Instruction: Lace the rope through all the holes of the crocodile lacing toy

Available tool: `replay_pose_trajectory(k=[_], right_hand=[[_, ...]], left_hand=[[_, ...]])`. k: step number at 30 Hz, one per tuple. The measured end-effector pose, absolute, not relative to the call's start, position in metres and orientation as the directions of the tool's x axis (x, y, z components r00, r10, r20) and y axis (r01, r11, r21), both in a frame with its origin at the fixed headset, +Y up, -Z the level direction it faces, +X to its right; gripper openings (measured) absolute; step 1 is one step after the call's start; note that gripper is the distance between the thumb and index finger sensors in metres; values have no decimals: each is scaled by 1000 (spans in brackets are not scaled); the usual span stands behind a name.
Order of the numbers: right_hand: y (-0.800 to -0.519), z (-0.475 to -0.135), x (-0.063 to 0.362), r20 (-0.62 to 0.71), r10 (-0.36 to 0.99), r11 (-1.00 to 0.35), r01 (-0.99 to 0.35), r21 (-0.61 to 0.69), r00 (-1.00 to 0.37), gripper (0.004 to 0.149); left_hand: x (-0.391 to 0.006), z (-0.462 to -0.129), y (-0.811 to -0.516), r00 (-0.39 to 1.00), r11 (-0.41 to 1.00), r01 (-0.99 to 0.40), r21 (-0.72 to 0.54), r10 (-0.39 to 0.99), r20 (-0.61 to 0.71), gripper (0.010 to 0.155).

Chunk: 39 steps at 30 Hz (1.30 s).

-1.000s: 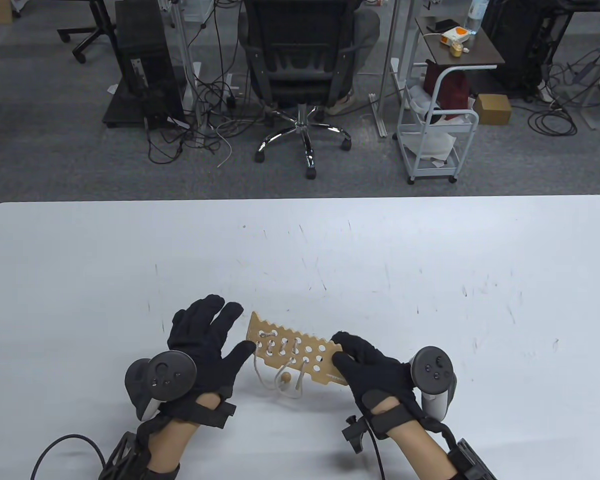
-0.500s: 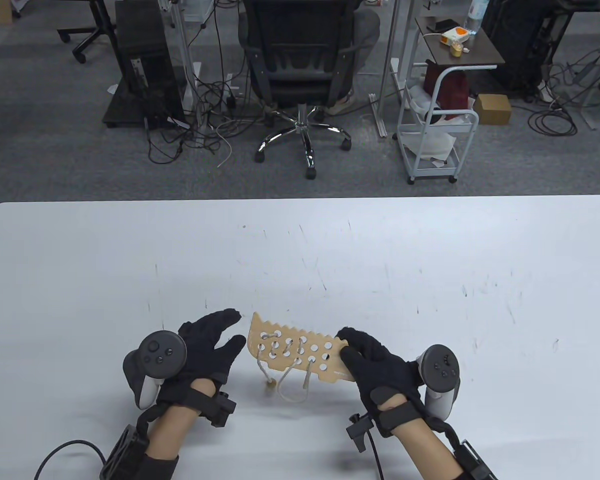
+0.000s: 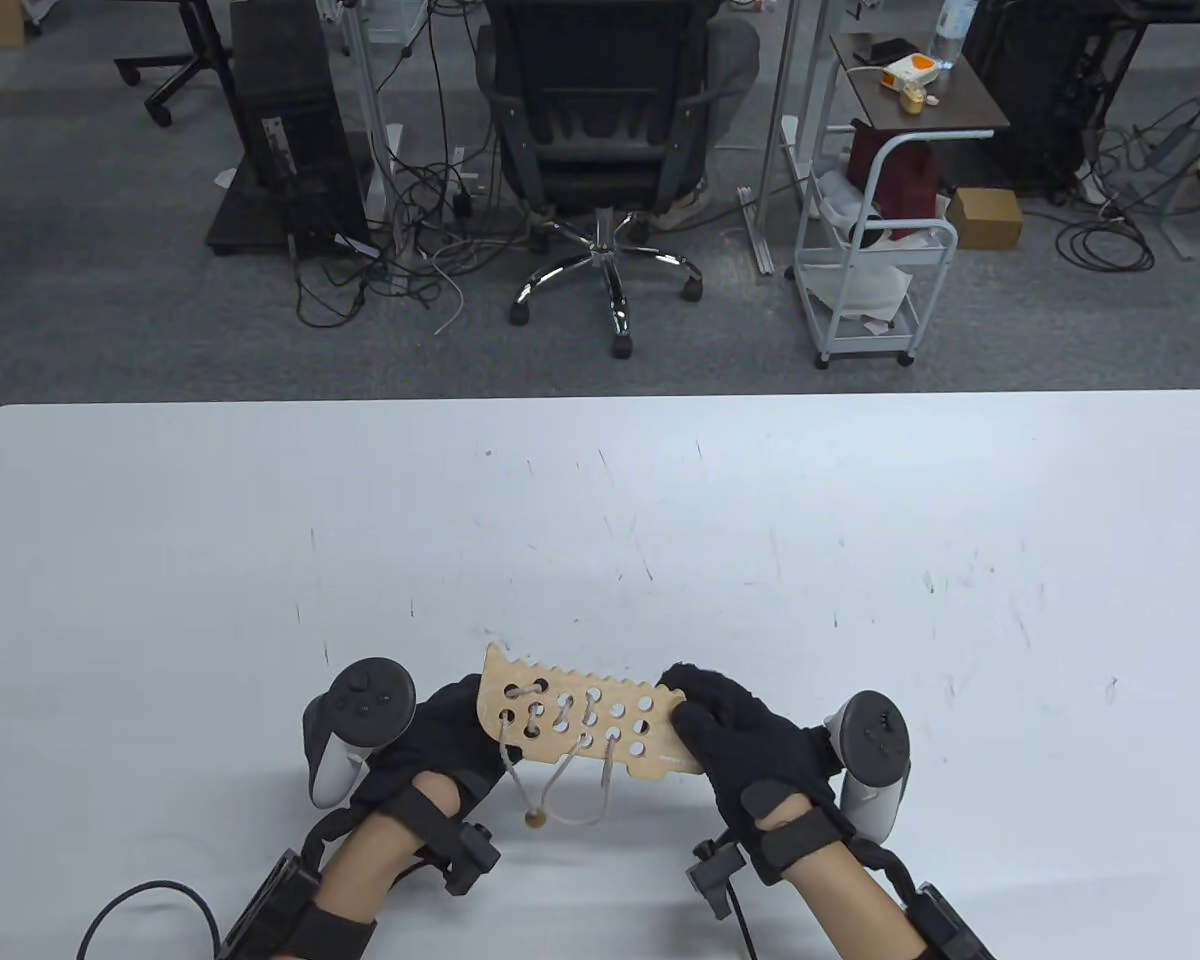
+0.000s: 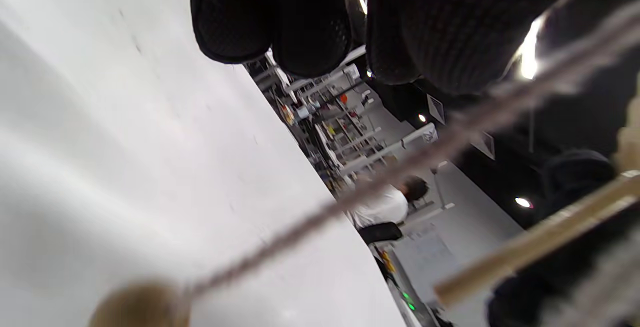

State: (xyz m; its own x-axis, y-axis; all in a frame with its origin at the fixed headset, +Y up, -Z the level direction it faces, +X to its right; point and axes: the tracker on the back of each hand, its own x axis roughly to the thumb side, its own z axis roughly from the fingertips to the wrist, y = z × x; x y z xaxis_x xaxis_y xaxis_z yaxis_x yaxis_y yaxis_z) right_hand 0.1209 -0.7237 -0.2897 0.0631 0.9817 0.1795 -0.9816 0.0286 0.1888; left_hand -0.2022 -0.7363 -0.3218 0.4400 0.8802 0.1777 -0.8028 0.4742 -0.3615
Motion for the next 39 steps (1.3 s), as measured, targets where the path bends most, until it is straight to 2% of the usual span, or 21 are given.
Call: replay_pose_trajectory(k=[7,18,23,39], right_hand=[[-727,-289,117,158,984,51,-974,222,88,49],[-729,-287,109,151,984,49,-966,254,90,49],[-729,-287,109,149,985,49,-965,257,90,49],[-727,-291,119,145,984,67,-975,213,100,49]], left_hand=[[-184,-316,-740,331,380,-778,-500,925,187,52],[-163,-306,-743,251,305,-724,-619,952,175,54],[-163,-306,-743,229,287,-737,-612,958,174,46],[-189,-318,-742,210,259,-845,-467,965,154,46]])
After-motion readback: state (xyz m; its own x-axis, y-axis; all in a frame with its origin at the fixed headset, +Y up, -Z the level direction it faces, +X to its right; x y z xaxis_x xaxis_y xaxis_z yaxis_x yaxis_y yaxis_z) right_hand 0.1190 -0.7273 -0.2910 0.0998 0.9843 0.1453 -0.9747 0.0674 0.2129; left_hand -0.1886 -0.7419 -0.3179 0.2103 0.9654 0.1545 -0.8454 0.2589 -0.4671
